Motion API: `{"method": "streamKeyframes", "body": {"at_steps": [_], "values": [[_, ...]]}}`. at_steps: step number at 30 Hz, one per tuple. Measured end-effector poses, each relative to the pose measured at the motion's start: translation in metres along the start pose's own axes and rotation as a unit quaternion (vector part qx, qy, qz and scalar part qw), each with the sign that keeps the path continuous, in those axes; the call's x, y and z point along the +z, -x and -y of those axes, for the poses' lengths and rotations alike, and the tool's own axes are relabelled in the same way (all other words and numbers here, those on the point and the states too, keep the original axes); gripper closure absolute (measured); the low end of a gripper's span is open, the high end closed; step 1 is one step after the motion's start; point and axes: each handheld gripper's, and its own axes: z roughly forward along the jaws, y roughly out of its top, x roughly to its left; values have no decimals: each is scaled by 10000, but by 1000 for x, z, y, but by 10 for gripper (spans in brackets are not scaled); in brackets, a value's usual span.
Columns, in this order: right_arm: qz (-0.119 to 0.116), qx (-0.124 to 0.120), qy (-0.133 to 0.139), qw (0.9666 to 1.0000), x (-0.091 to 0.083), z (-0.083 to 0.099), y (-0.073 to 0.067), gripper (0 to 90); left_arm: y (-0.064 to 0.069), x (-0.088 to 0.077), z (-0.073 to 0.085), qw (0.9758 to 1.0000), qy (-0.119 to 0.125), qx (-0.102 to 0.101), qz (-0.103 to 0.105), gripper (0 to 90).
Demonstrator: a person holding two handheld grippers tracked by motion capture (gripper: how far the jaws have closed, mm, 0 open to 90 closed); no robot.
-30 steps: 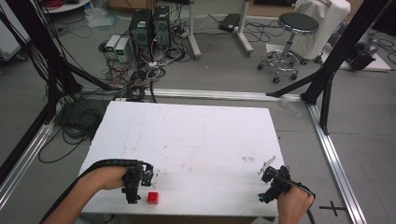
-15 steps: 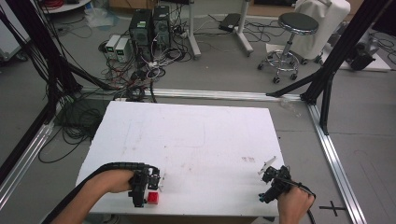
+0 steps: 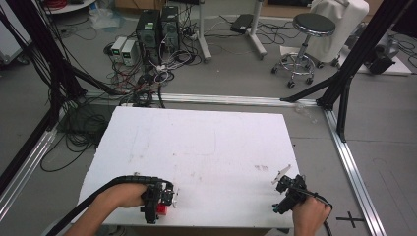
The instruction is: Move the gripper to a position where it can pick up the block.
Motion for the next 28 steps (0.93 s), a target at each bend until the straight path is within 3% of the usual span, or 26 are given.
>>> {"method": "streamKeyframes", "body": {"at_steps": [16,28], "values": [[-13,-3,-2,10000,0,0,0,27,1,15,-6,9999,-119,17,65,179],[-6,-16,23,10000,0,0,0,27,3,12,-7,9999,-125,-7,68,179]]}}
